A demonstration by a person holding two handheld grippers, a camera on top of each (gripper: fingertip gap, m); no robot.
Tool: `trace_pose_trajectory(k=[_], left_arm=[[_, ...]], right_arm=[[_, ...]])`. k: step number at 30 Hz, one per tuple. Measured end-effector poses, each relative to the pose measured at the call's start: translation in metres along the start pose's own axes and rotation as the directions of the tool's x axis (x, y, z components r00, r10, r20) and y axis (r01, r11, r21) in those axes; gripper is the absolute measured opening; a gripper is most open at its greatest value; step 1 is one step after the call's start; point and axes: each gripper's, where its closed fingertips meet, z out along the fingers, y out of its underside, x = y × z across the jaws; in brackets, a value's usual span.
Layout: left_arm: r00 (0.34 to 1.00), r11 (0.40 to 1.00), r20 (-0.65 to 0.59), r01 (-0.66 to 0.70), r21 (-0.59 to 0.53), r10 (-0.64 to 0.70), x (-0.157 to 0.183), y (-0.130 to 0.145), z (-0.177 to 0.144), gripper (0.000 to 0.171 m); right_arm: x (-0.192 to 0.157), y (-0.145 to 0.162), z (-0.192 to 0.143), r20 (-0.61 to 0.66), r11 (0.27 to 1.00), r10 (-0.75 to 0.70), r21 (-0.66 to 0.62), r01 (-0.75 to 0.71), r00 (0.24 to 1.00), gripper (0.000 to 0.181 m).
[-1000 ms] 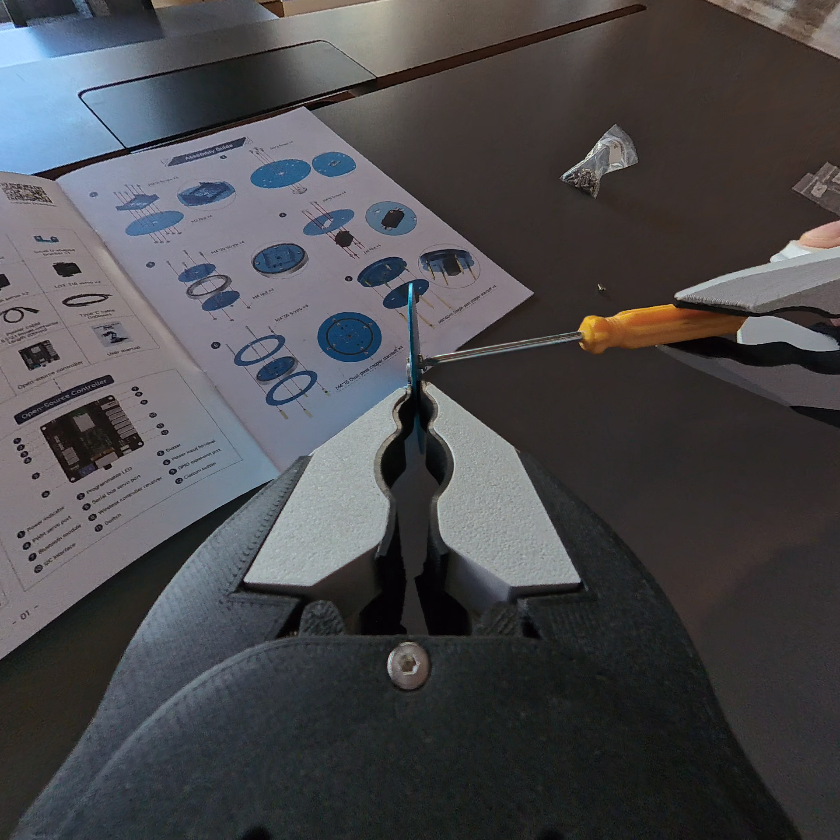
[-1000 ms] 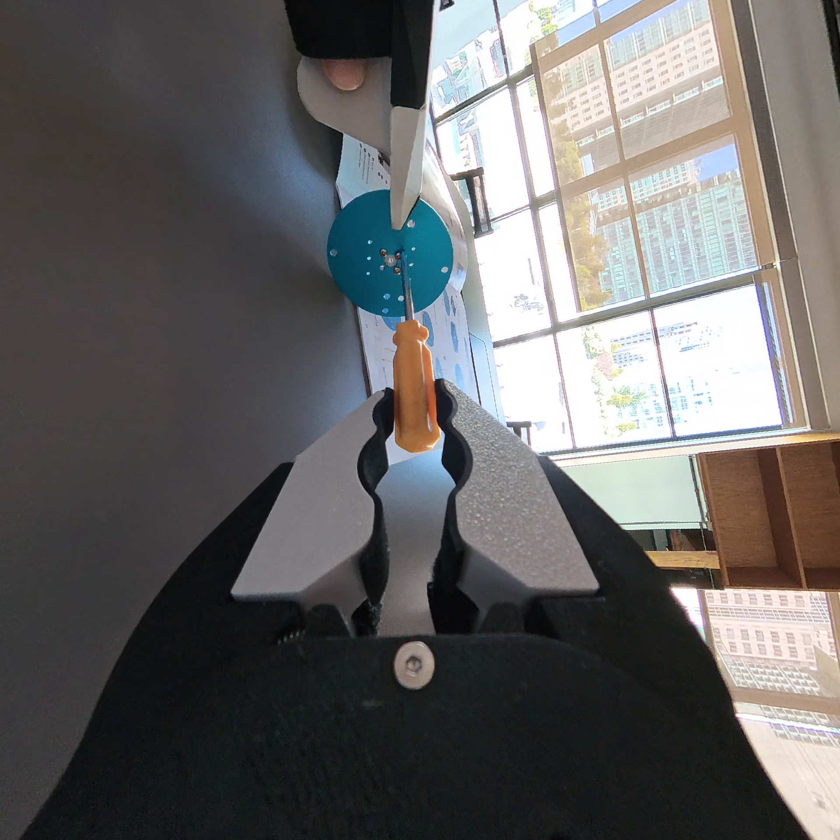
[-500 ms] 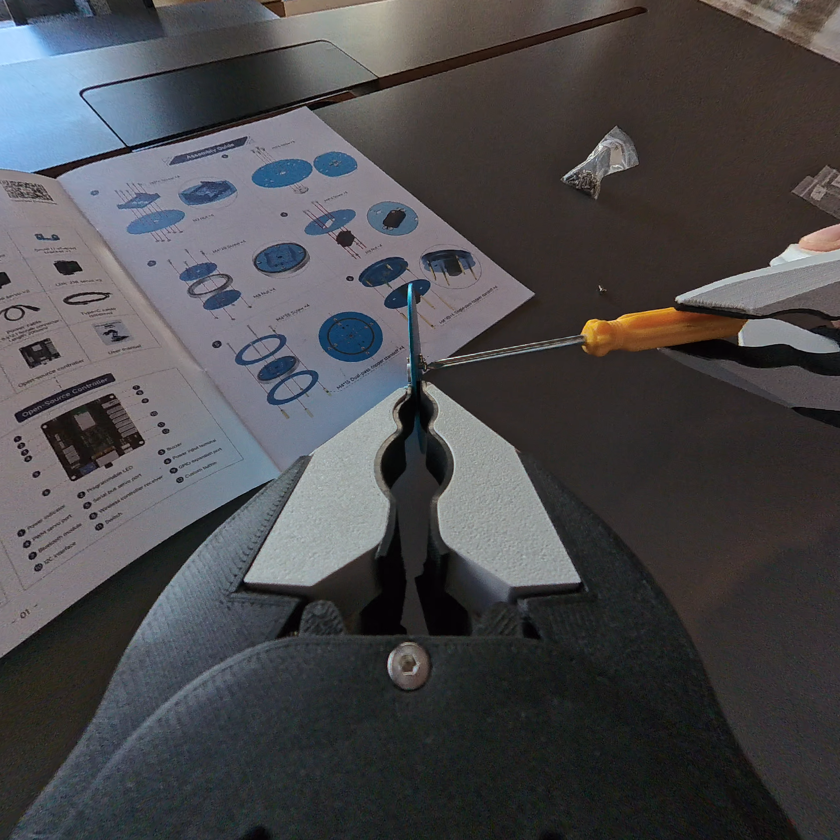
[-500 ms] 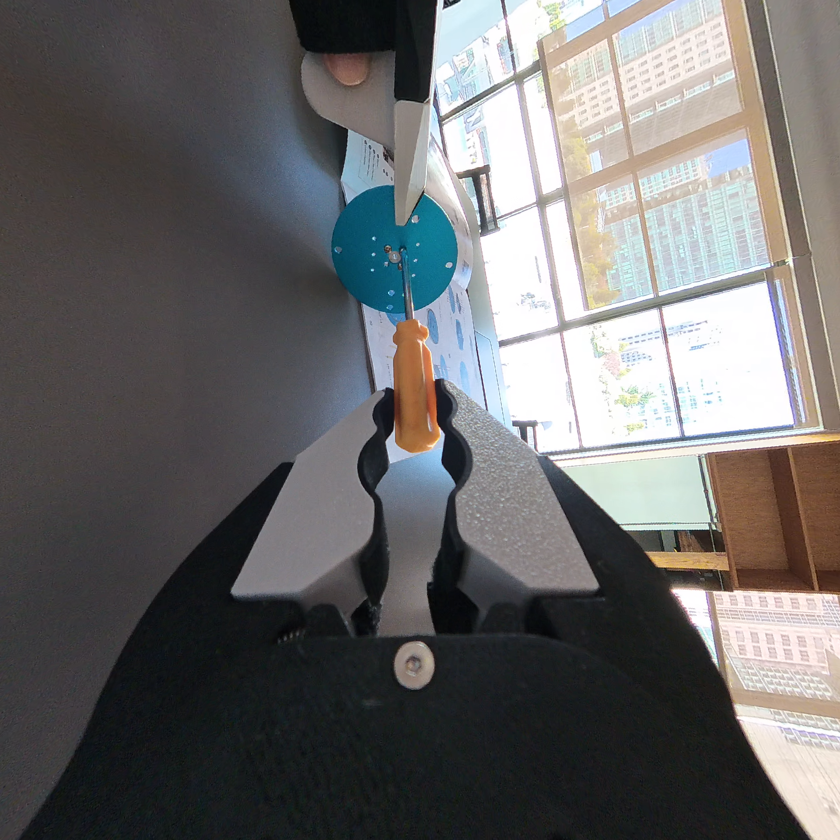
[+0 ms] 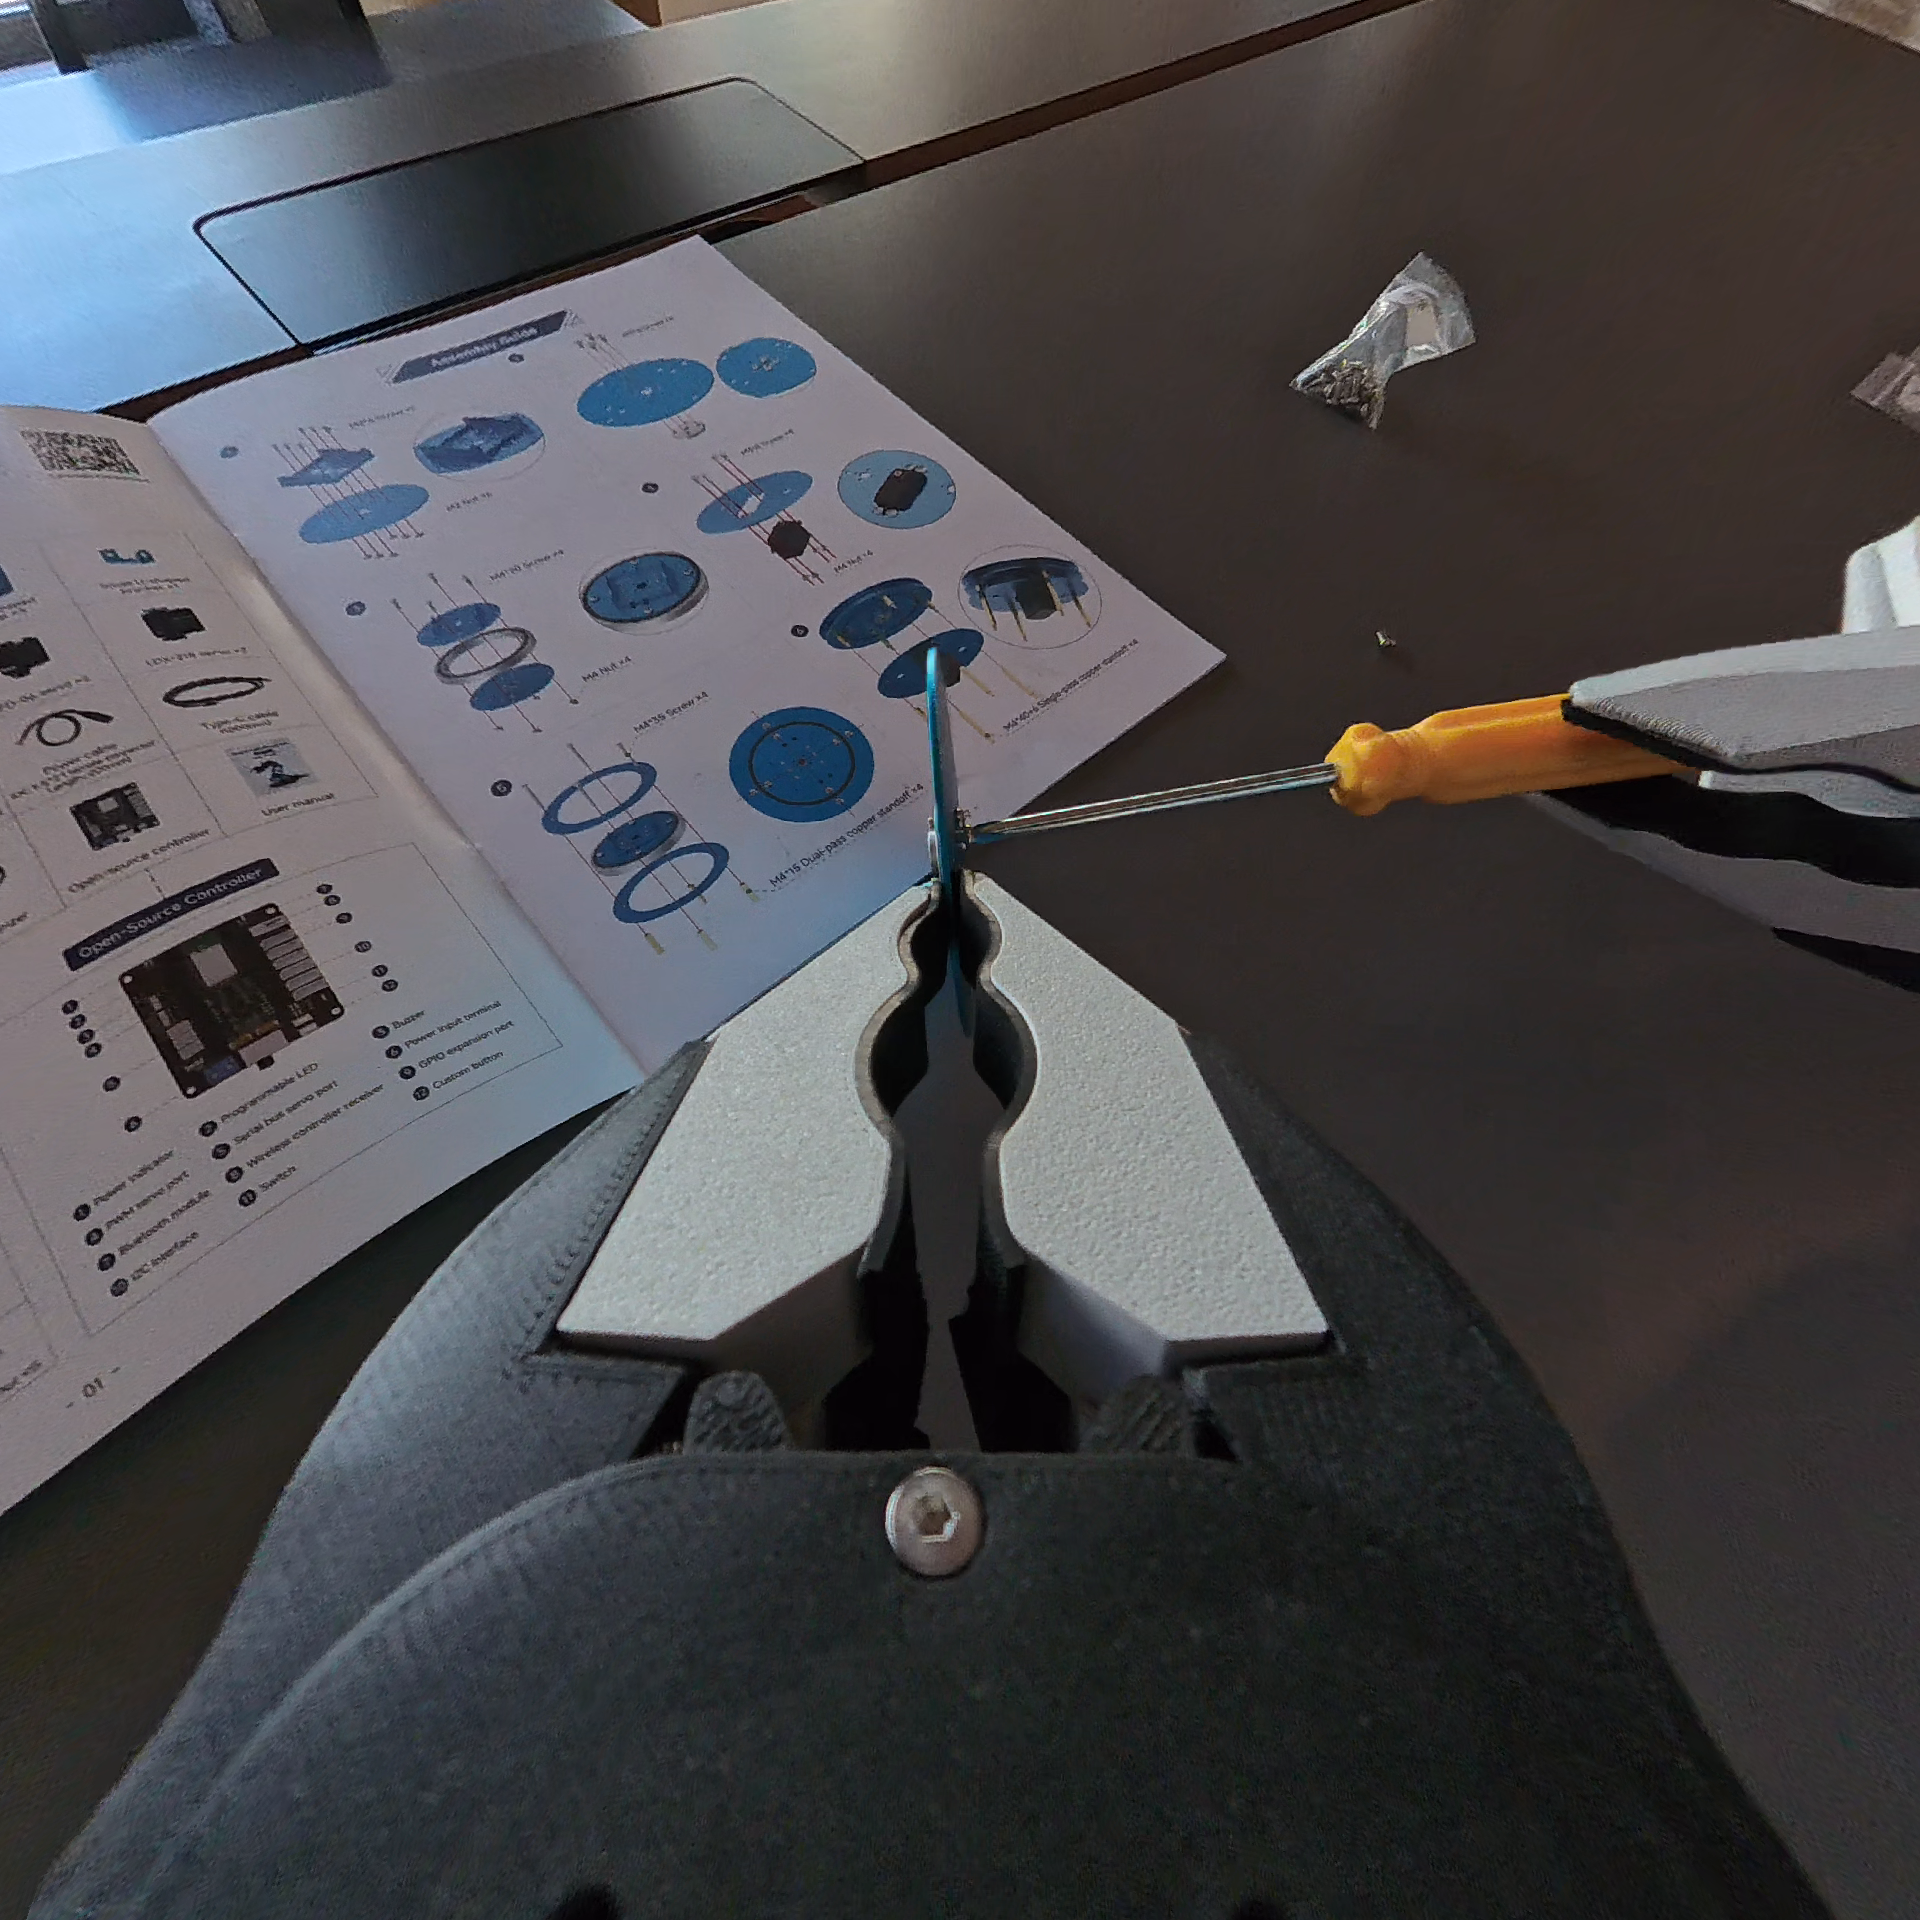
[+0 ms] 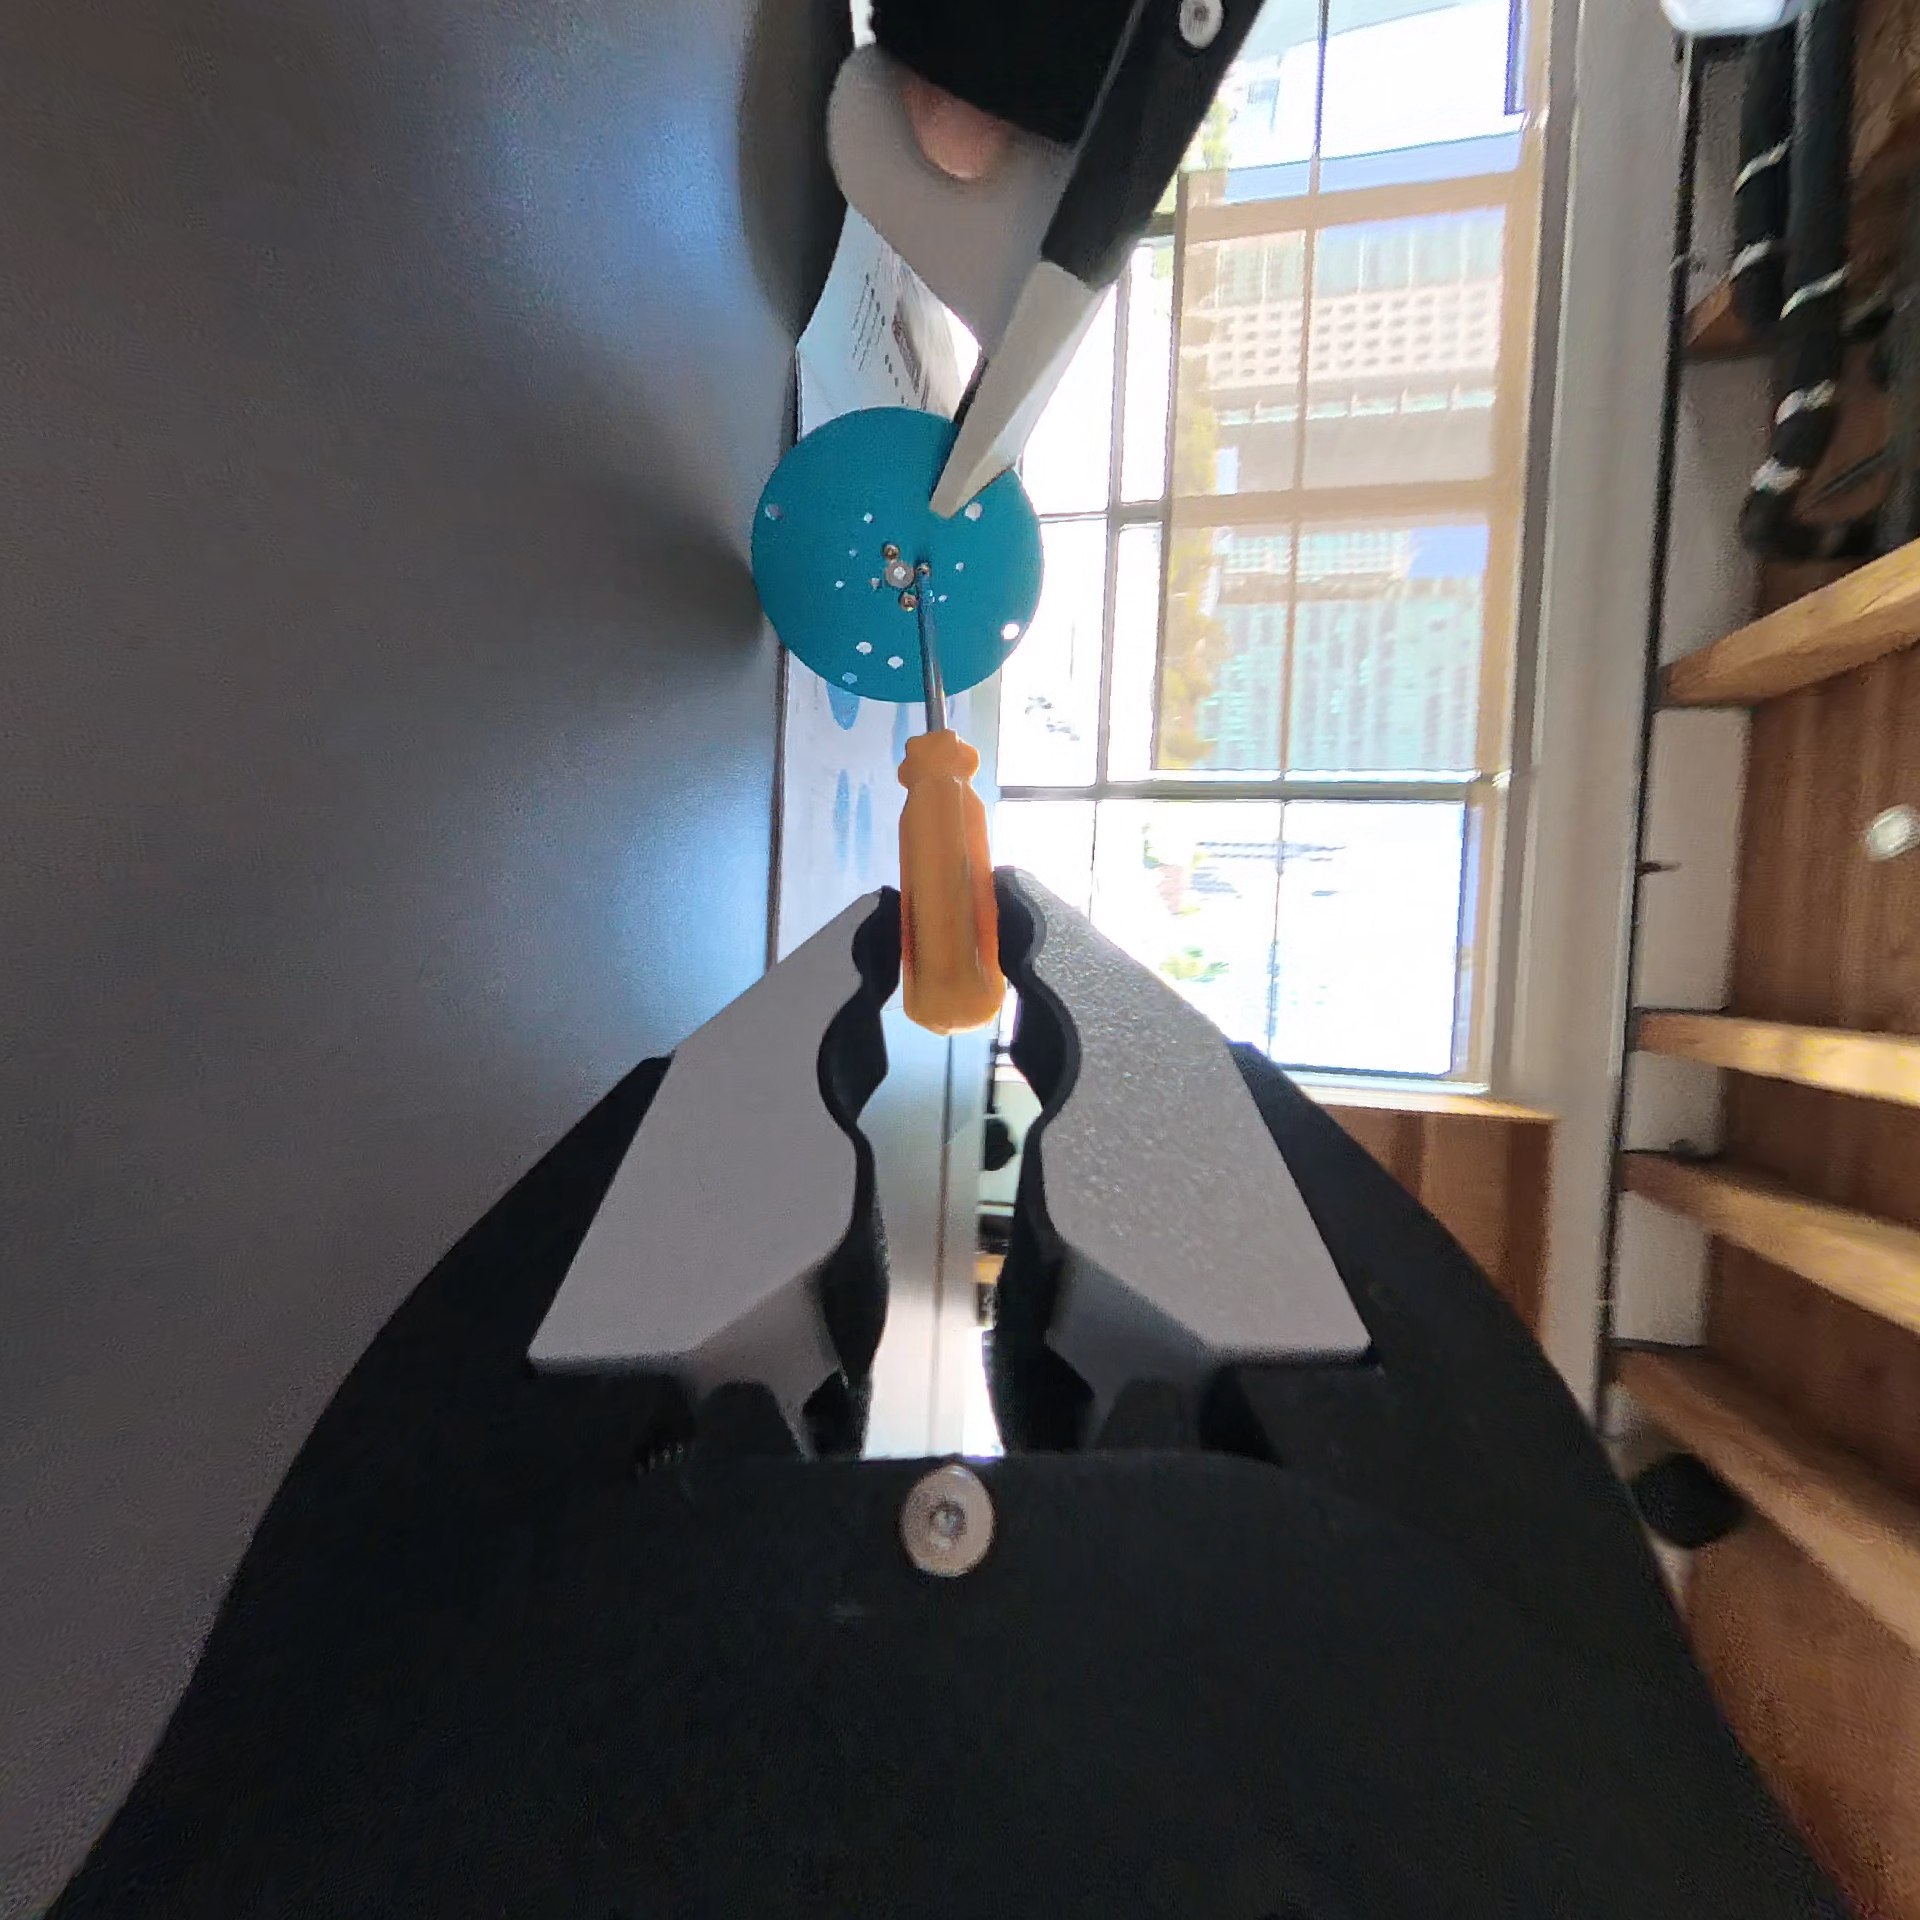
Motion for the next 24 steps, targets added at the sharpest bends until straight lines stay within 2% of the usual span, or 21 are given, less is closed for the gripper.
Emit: trace_pose_trajectory(k=[3, 5, 6, 8, 10, 11, 13, 15, 17, 19, 21, 22, 24], left_arm=[[1.000, 1.000, 0.001, -0.008, -0.016, 0.008, 0.001, 0.001, -0.001, 0.000], [1.000, 1.000, 0.004, -0.006, -0.020, 0.007, 0.000, 0.001, -0.002, 0.000], [1.000, 1.000, 0.008, -0.006, -0.020, 0.007, 0.000, 0.001, -0.002, 0.000], [1.000, 1.000, 0.022, -0.010, -0.017, 0.010, -0.002, 0.001, -0.002, 0.000], [0.999, 1.000, 0.041, -0.015, -0.013, 0.016, -0.005, 0.001, -0.002, 0.000], [0.999, 1.000, 0.050, -0.013, -0.010, 0.014, -0.007, 0.001, -0.002, 0.000], [0.998, 1.000, 0.066, -0.005, -0.001, 0.005, -0.010, 0.000, -0.002, 0.000], [0.996, 1.000, 0.088, -0.009, 0.010, 0.008, -0.014, -0.001, -0.002, 0.000], [0.993, 0.999, 0.114, -0.028, 0.036, 0.024, -0.016, -0.005, -0.003, 0.000], [0.988, 0.994, 0.145, -0.072, 0.079, 0.060, -0.016, -0.014, -0.009, 0.000], [0.974, 0.980, 0.187, -0.153, 0.129, 0.127, -0.014, -0.026, -0.017, 0.000], [0.964, 0.968, 0.213, -0.197, 0.154, 0.162, -0.012, -0.032, -0.022, 0.000], [0.937, 0.933, 0.262, -0.291, 0.212, 0.232, -0.007, -0.046, -0.032, 0.000]], right_arm=[[0.000, -0.004, -0.002, -0.041, 0.991, -0.133, 0.024, 0.134, 0.990, 0.018], [-0.001, -0.005, -0.002, -0.042, 0.990, -0.138, 0.028, 0.140, 0.989, 0.017], [-0.001, -0.004, -0.001, -0.023, 0.996, -0.078, 0.034, 0.079, 0.997, 0.017], [-0.001, -0.002, 0.002, 0.050, 0.990, 0.134, 0.037, -0.136, 0.990, 0.017], [-0.003, 0.000, 0.006, 0.145, 0.913, 0.402, 0.017, -0.408, 0.904, 0.017], [-0.004, 0.001, 0.008, 0.193, 0.840, 0.534, -0.009, -0.543, 0.823, 0.017], [-0.009, 0.002, 0.011, 0.276, 0.633, 0.757, -0.086, -0.770, 0.592, 0.017], [-0.013, -0.001, 0.014, 0.352, 0.360, 0.892, -0.181, -0.915, 0.282, 0.017], [-0.012, -0.004, 0.016, 0.399, 0.043, 0.914, -0.277, -0.960, -0.074, 0.017], [-0.008, -0.004, 0.017, 0.424, -0.252, 0.812, -0.365, -0.896, -0.401, 0.017], [0.000, -0.003, 0.015, 0.436, -0.491, 0.619, -0.435, -0.755, -0.654, 0.017], [0.005, -0.004, 0.013, 0.443, -0.581, 0.492, -0.474, -0.662, -0.749, 0.017], [0.014, -0.007, 0.009, 0.435, -0.691, 0.222, -0.561, -0.456, -0.873, 0.017]])
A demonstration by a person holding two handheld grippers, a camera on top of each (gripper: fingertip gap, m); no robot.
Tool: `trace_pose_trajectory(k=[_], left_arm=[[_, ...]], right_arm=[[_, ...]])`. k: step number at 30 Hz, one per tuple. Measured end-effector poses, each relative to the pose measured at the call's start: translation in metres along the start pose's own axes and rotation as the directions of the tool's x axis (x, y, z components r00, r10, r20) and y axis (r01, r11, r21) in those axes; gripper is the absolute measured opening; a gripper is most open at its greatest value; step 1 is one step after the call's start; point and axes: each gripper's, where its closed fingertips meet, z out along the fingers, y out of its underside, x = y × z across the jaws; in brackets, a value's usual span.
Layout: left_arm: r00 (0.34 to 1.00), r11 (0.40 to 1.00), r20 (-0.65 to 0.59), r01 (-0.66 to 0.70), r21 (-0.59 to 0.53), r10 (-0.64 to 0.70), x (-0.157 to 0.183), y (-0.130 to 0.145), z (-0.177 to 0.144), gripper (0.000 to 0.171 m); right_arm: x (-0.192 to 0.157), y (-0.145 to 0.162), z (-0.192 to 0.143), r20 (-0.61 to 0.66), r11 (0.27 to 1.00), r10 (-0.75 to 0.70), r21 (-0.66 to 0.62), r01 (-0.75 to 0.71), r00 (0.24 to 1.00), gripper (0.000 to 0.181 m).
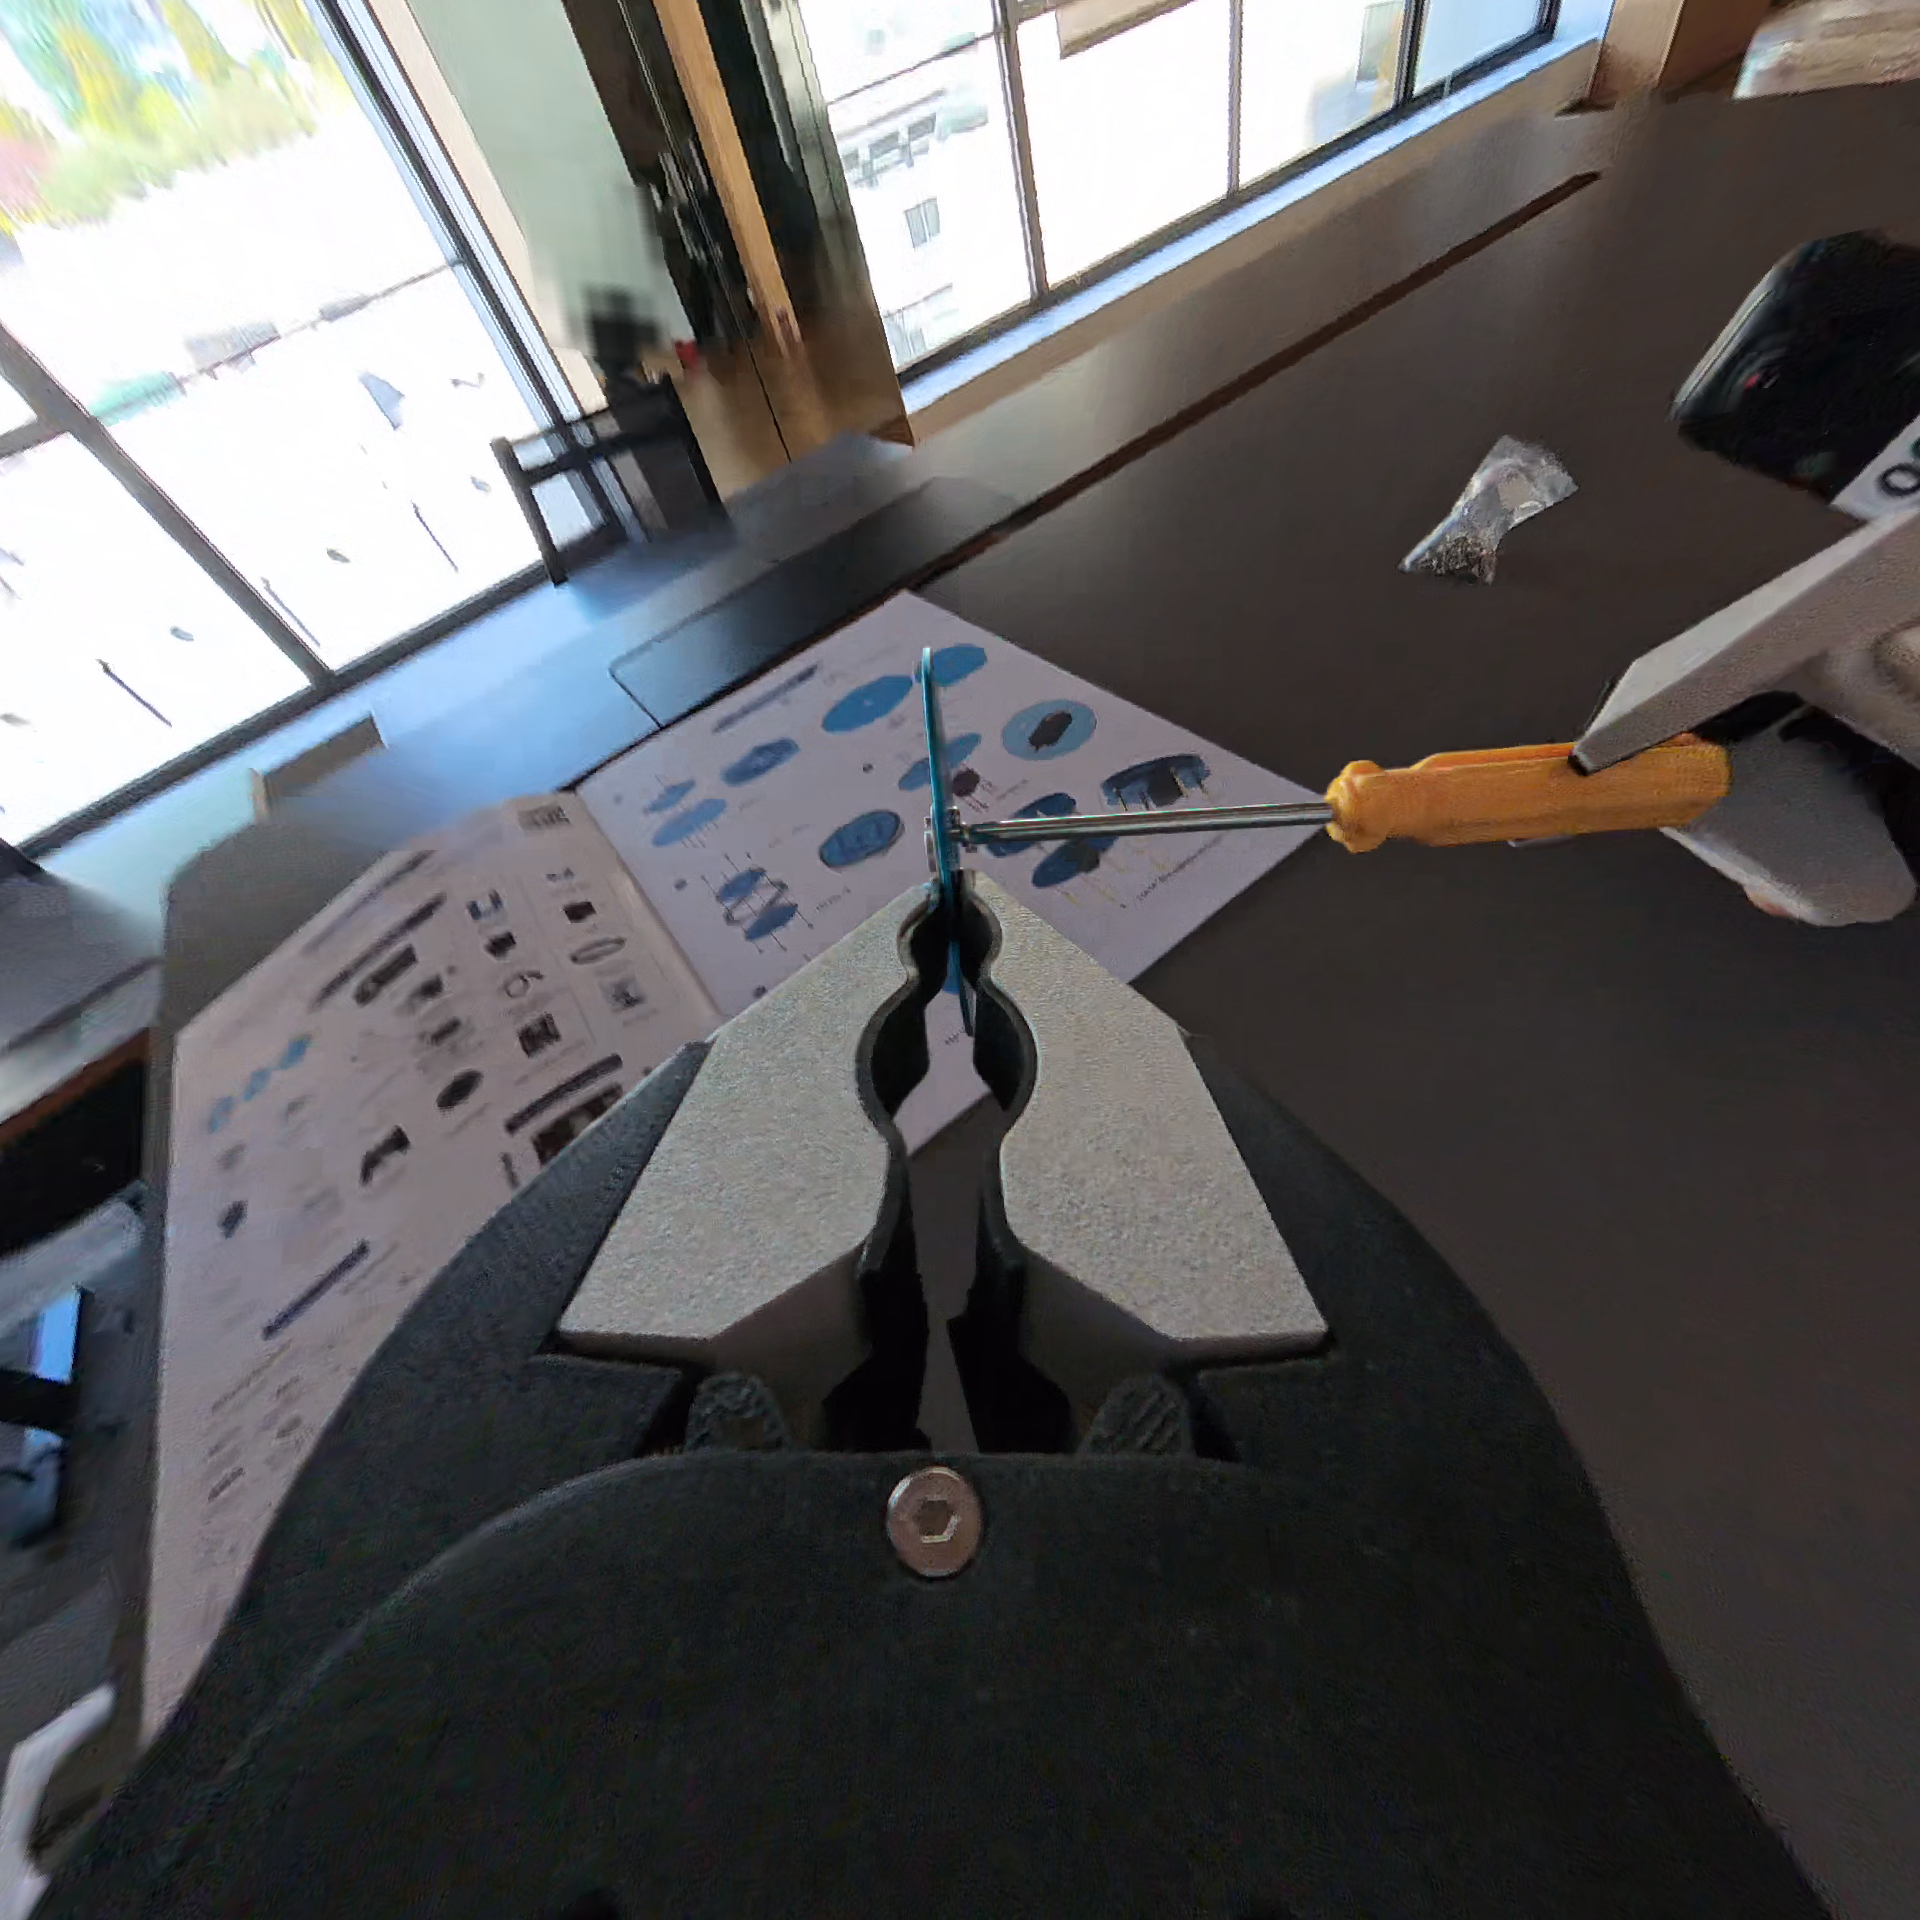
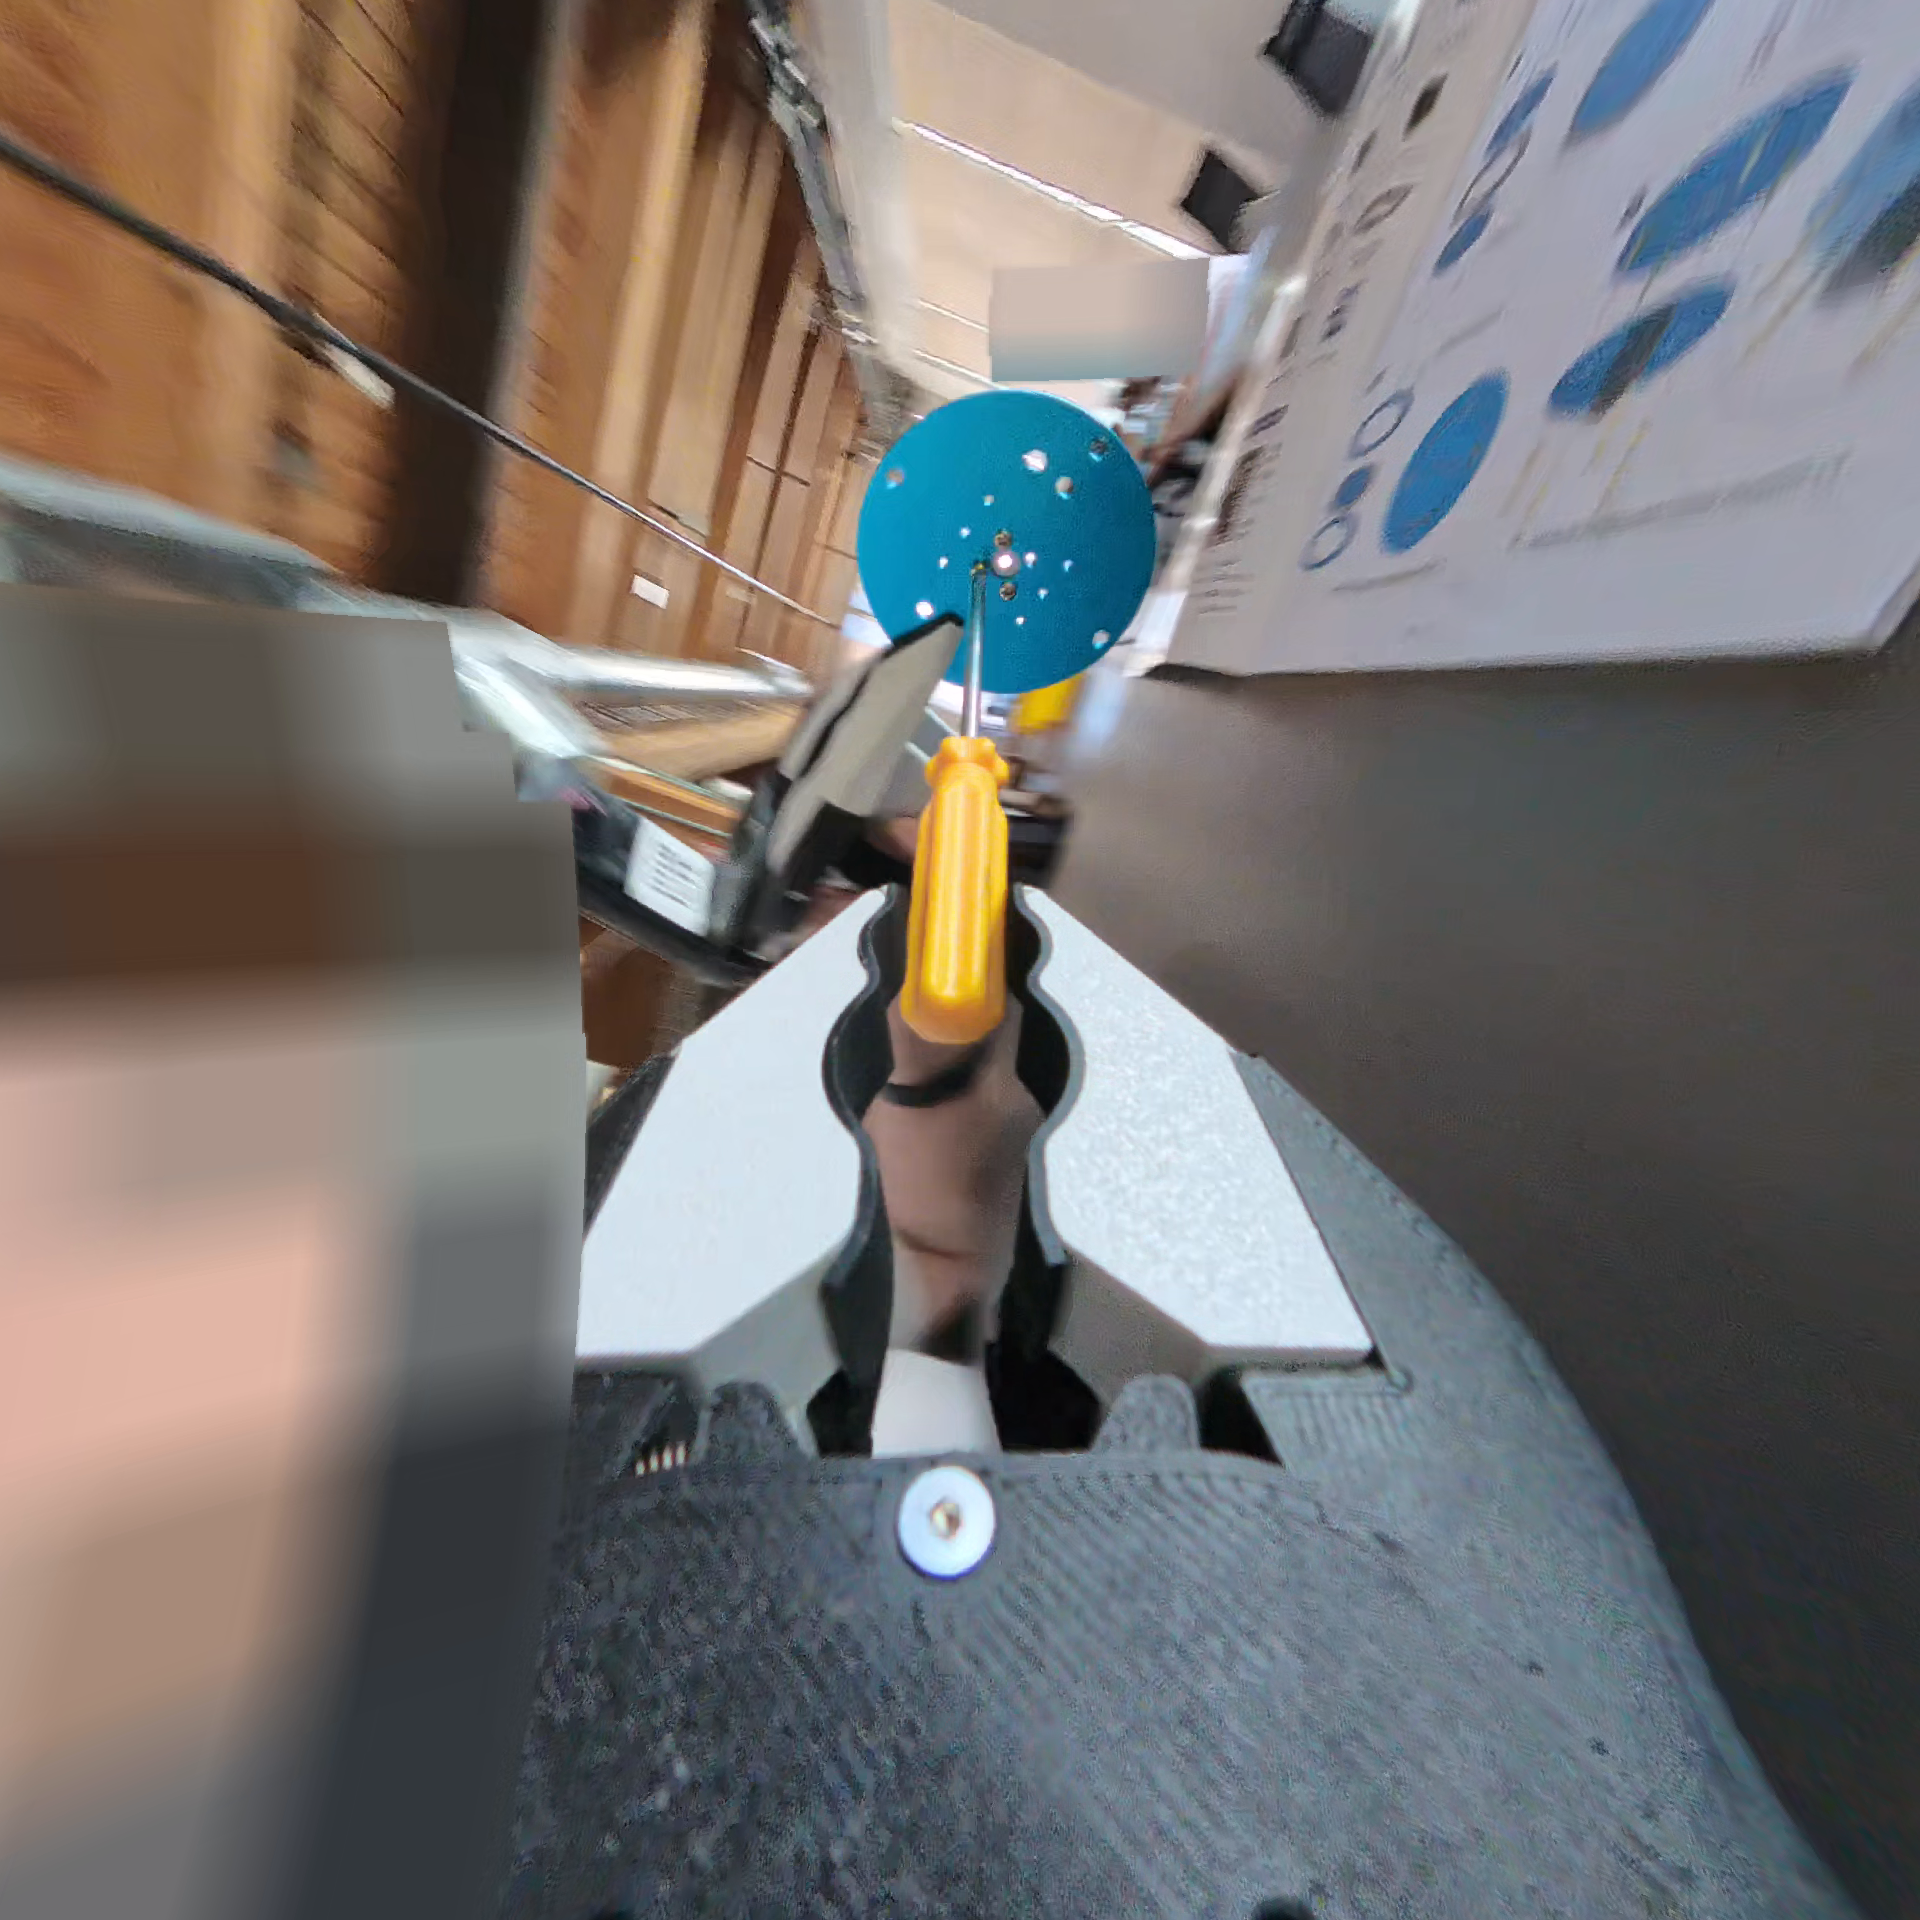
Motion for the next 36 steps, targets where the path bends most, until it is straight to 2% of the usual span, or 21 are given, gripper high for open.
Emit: trace_pose_trajectory(k=[2, 5, 7, 9, 11, 12, 14, 15, 16, 17, 18, 19, 20, 21, 22, 23, 25, 27, 28, 36], left_arm=[[0.995, 0.992, 0.030, -0.100, 0.076, 0.098, 0.000, -0.013, -0.007, 0.000], [0.981, 0.965, 0.077, -0.188, 0.183, 0.177, 0.000, -0.030, -0.017, 0.000], [0.978, 0.951, 0.091, -0.203, 0.234, 0.187, 0.001, -0.039, -0.023, 0.000], [0.978, 0.946, 0.112, -0.200, 0.254, 0.177, -0.002, -0.043, -0.027, 0.000], [0.984, 0.961, 0.121, -0.156, 0.228, 0.131, -0.012, -0.039, -0.026, 0.000], [0.993, 0.970, 0.087, -0.092, 0.226, 0.074, -0.014, -0.037, -0.025, 0.000], [0.995, 0.975, -0.038, 0.097, 0.201, -0.091, -0.015, -0.030, -0.020, 0.000], [0.979, 0.966, -0.098, 0.194, 0.171, -0.179, -0.014, -0.026, -0.017, 0.000], [0.957, 0.952, -0.138, 0.273, 0.141, -0.254, -0.016, -0.021, -0.014, 0.000], [0.937, 0.939, -0.161, 0.329, 0.104, -0.310, -0.018, -0.015, -0.011, 0.000], [0.918, 0.929, -0.179, 0.367, 0.048, -0.354, -0.018, -0.006, -0.007, 0.000], [0.899, 0.919, -0.199, 0.395, -0.011, -0.389, -0.016, 0.003, -0.002, 0.000], [0.878, 0.906, -0.229, 0.418, -0.061, -0.420, -0.012, 0.010, 0.002, 0.000], [0.853, 0.893, -0.266, 0.435, -0.116, -0.450, -0.004, 0.016, 0.005, 0.000], [0.829, 0.878, -0.290, 0.448, -0.170, -0.479, 0.003, 0.024, 0.009, 0.000], [0.813, 0.866, -0.299, 0.457, -0.202, -0.499, 0.007, 0.029, 0.012, 0.000], [0.813, 0.864, -0.299, 0.442, -0.242, -0.500, 0.013, 0.038, 0.015, 0.000], [0.834, 0.875, -0.286, 0.406, -0.261, -0.472, 0.015, 0.043, 0.017, 0.000], [0.842, 0.879, -0.280, 0.390, -0.274, -0.461, 0.016, 0.045, 0.017, 0.000], [0.864, 0.888, -0.270, 0.339, -0.310, -0.424, 0.020, 0.051, 0.016, 0.000]], right_arm=[[-0.008, -0.002, -0.001, 0.130, 0.981, 0.189, 0.019, -0.193, 0.973, 0.017], [-0.022, 0.004, -0.001, 0.262, 0.932, 0.360, -0.045, -0.361, 0.895, 0.017], [-0.031, 0.006, -0.001, 0.315, 0.906, 0.418, -0.078, -0.416, 0.852, 0.017], [-0.037, 0.008, -0.002, 0.332, 0.904, 0.423, -0.093, -0.417, 0.843, 0.017], [-0.038, 0.008, -0.003, 0.308, 0.933, 0.356, -0.069, -0.352, 0.882, 0.017], [-0.035, 0.008, -0.004, 0.268, 0.958, 0.286, -0.049, -0.283, 0.920, 0.017], [-0.030, 0.005, -0.006, 0.158, 0.999, 0.043, -0.014, -0.041, 0.987, 0.017], [-0.030, 0.002, -0.007, 0.090, 0.991, -0.133, -0.011, 0.134, 0.987, 0.017], [-0.031, -0.001, -0.008, 0.017, 0.937, -0.348, -0.021, 0.349, 0.937, 0.017], [-0.032, -0.004, -0.011, -0.068, 0.816, -0.579, -0.055, 0.576, 0.813, 0.017], [-0.035, -0.009, -0.014, -0.150, 0.635, -0.771, -0.103, 0.766, 0.619, 0.017], [-0.037, -0.012, -0.018, -0.207, 0.421, -0.899, -0.162, 0.893, 0.386, 0.017], [-0.039, -0.012, -0.021, -0.230, 0.208, -0.961, -0.229, 0.951, 0.155, 0.017], [-0.038, -0.012, -0.022, -0.239, 0.043, -0.971, -0.290, 0.956, -0.029, 0.016], [-0.033, -0.010, -0.022, -0.221, -0.086, -0.960, -0.354, 0.931, -0.173, 0.016], [-0.024, -0.007, -0.022, -0.179, -0.192, -0.940, -0.428, 0.883, -0.291, 0.017], [-0.002, -0.010, -0.025, -0.105, -0.348, -0.867, -0.571, 0.744, -0.487, 0.017], [0.010, -0.009, -0.026, -0.028, -0.459, -0.793, -0.629, 0.627, -0.609, 0.017], [0.014, -0.007, -0.025, -0.003, -0.493, -0.767, -0.638, 0.592, -0.642, 0.017], [0.014, 0.005, -0.014, 0.050, -0.579, -0.702, -0.621, 0.528, -0.710, 0.017]])
